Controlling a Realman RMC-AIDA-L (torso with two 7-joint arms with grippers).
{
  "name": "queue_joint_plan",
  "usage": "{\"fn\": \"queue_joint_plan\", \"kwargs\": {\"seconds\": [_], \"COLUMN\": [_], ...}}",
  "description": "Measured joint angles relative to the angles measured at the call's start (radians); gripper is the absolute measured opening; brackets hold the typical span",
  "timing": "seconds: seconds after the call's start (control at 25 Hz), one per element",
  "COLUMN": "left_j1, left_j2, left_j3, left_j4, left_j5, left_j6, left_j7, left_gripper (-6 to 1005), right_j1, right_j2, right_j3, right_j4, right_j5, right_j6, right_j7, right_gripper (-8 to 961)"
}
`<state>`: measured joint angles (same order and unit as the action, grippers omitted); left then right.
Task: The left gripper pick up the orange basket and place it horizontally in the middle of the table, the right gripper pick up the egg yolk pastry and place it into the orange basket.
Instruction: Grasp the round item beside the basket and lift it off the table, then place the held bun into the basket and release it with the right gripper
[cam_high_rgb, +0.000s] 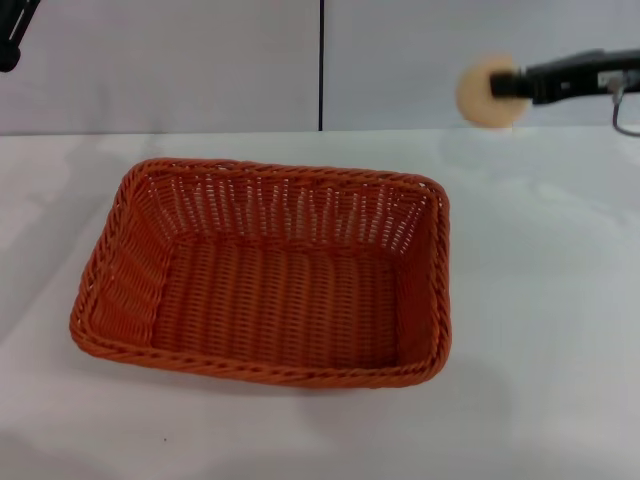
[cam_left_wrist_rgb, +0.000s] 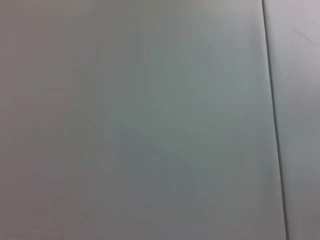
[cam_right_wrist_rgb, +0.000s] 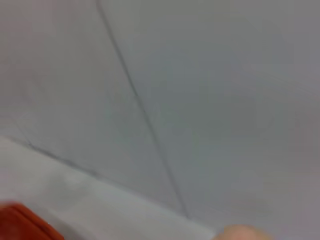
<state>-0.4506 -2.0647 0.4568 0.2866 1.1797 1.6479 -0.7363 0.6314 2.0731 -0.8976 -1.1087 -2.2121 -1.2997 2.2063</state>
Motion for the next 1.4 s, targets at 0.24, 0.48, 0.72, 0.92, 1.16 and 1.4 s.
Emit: {"fn": "queue_joint_plan", "kwargs": {"seconds": [0.24, 0.48, 0.72, 0.92, 1.16, 1.4], "left_j1": [0.001, 0.001, 0.001, 0.001, 0.004, 0.011], "left_j2": [0.0, 0.002, 0.002, 0.003, 0.003, 0.003], "left_j3": [0.002, 0.002, 0.002, 0.002, 0.002, 0.002], "left_j4": [-0.002, -0.011, -0.011, -0.011, -0.011, -0.01], "left_j5": [0.0, 0.0, 0.0, 0.0, 0.0, 0.0], "left_j6": [0.004, 0.014, 0.015, 0.015, 0.021, 0.028], "left_j7": [0.0, -0.001, -0.001, -0.002, -0.002, -0.002], "left_gripper": [563, 563, 562, 562, 561, 561], "right_j1": [-0.053, 0.007, 0.066, 0.126, 0.139, 0.13], "right_j2": [-0.002, -0.009, -0.012, -0.006, -0.005, -0.004], "right_j3": [-0.002, -0.069, -0.144, -0.198, -0.222, -0.217], "right_j4": [-0.03, 0.056, 0.147, 0.234, 0.24, 0.235], "right_j5": [0.447, 0.534, 0.465, 0.383, 0.344, 0.344], "right_j6": [-0.178, -0.326, -0.314, -0.281, -0.24, -0.247], "right_j7": [-0.284, -0.377, -0.382, -0.362, -0.296, -0.296], "right_gripper": [51, 43, 40, 40, 110, 193]}}
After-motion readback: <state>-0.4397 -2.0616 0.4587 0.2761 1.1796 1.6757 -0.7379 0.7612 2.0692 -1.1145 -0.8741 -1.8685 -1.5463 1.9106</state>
